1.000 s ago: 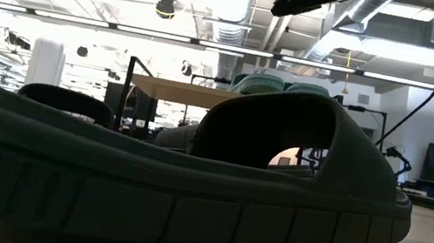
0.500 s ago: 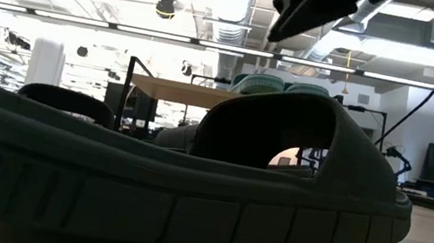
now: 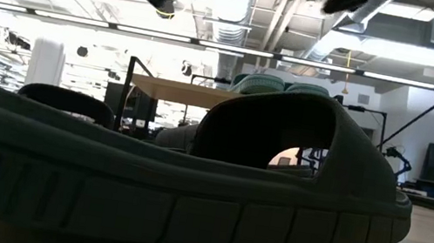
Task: Pick and place slides into the shelf
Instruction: Put the black slipper on the shelf
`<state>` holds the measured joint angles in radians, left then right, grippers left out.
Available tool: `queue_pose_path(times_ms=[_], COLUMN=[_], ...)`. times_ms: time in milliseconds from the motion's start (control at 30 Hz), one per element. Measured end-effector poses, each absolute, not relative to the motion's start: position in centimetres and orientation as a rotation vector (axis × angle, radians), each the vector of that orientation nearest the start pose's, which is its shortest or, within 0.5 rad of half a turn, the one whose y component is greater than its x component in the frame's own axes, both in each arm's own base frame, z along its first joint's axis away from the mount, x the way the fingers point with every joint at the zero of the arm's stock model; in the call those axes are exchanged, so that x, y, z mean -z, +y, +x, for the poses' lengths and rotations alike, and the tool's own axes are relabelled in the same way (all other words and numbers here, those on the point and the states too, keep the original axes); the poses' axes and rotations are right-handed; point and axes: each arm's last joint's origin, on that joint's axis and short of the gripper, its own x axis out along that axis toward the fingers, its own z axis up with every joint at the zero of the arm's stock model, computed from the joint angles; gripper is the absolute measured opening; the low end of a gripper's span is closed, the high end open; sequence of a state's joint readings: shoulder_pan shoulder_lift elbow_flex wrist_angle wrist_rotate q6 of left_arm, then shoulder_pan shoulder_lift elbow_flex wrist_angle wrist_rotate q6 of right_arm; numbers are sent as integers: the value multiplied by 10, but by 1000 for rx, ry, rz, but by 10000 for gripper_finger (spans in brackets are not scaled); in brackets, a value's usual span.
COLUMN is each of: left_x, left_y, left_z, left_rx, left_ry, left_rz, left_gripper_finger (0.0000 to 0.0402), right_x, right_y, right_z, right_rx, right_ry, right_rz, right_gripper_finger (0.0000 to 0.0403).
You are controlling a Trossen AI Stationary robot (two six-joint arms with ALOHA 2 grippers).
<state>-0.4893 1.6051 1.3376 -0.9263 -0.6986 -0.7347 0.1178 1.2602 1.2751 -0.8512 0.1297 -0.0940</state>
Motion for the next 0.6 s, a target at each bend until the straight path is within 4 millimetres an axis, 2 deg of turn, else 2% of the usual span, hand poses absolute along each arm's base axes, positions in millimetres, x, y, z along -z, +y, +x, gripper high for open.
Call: queue_pose_path(times_ms=[267, 333, 467, 600], left_x=[-283, -278, -264, -253], left_y=[-87, -80, -79, -84], left_z=[319, 329, 348, 373], left_rx=[-528, -509, -479, -483], left_ry=[779, 777, 807, 846], left_rz=[-144, -180, -198, -187], left_gripper_finger=[116, 116, 116, 116], right_x=[-385, -391, -398, -402], right_y=[18, 15, 10, 6], right_z=[165, 146, 117, 98], right_rx=[93, 117, 143, 188], right_ry=[740, 707, 655, 614], right_rz=[-223, -217, -189, -170], right_gripper_finger=[161, 161, 161, 161])
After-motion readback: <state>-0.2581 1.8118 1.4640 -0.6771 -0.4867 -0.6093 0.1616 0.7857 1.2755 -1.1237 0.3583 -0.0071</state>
